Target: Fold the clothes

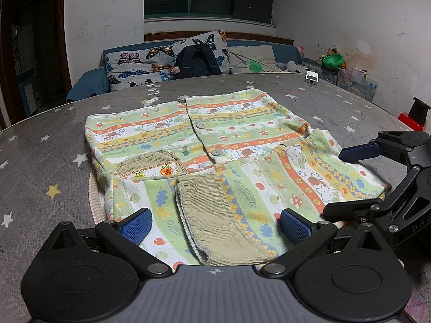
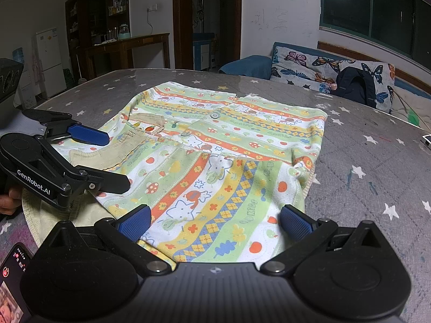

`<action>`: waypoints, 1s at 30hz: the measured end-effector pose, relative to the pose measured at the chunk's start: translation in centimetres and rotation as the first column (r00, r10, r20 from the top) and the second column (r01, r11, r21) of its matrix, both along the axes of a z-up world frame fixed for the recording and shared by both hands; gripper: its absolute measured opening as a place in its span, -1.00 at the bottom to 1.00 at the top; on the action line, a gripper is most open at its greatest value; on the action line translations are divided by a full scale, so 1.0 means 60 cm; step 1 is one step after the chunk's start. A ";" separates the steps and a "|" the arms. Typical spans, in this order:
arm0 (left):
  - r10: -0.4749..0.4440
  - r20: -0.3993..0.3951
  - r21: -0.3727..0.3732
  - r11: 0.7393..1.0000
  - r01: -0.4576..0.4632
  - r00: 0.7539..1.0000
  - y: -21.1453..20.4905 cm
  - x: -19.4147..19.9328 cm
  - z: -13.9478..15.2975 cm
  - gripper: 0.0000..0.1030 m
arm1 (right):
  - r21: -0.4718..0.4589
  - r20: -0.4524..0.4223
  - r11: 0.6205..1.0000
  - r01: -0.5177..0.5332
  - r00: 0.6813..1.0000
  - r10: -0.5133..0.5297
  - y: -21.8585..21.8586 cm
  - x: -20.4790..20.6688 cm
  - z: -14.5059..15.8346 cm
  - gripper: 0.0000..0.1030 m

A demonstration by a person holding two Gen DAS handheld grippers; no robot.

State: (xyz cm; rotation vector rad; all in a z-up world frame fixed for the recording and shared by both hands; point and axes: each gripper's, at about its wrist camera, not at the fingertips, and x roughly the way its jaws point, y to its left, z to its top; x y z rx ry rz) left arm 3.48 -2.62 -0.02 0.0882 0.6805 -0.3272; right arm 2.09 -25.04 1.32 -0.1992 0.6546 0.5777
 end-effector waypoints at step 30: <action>-0.406 0.167 0.322 0.884 0.340 0.898 0.059 -0.193 0.058 0.14 | -0.159 -0.053 0.954 -0.255 0.967 0.250 0.000 -0.130 0.071 0.25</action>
